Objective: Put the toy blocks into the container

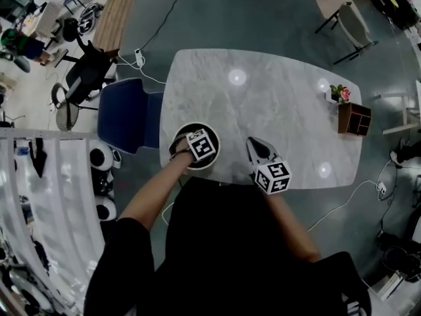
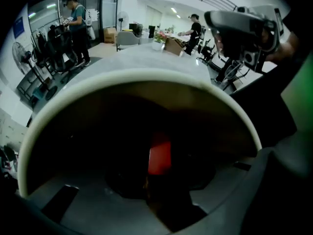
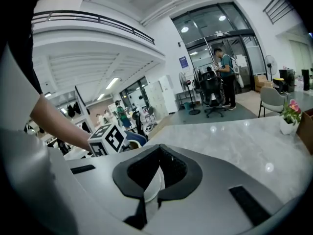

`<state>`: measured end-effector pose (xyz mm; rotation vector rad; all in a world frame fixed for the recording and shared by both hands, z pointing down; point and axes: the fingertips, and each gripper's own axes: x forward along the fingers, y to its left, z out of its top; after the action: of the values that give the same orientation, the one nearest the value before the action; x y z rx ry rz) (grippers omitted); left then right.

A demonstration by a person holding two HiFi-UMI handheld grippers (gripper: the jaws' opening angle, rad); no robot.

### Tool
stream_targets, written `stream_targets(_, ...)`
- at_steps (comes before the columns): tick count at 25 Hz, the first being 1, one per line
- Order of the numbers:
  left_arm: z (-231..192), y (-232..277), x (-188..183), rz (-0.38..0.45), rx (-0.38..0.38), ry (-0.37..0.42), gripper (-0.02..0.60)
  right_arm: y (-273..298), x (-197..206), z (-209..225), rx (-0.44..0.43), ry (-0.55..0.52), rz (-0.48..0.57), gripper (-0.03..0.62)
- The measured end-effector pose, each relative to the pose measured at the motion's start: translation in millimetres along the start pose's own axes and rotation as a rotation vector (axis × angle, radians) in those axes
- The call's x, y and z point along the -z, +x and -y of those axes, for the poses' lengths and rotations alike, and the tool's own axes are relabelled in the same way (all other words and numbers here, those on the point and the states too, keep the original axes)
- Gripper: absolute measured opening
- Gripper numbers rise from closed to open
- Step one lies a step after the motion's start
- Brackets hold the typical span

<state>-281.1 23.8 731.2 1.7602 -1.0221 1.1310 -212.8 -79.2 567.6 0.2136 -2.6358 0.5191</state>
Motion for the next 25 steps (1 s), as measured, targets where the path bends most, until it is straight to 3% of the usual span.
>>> stream_targets(11,20,16,0,-0.029,0.111,0.102,0.161,-6,-9,4,0.078,-0.005,0.016,-0.001)
stream_targets(18,15,4,-5,0.006,0.089,0.118,0.169,-7,-14,4,0.099,-0.017,0.028,0.000)
stream_targets(25,17,-41,-12,0.060,0.040,0.138,0.169,-1,-12,-9,0.081,-0.022,0.017,0.000)
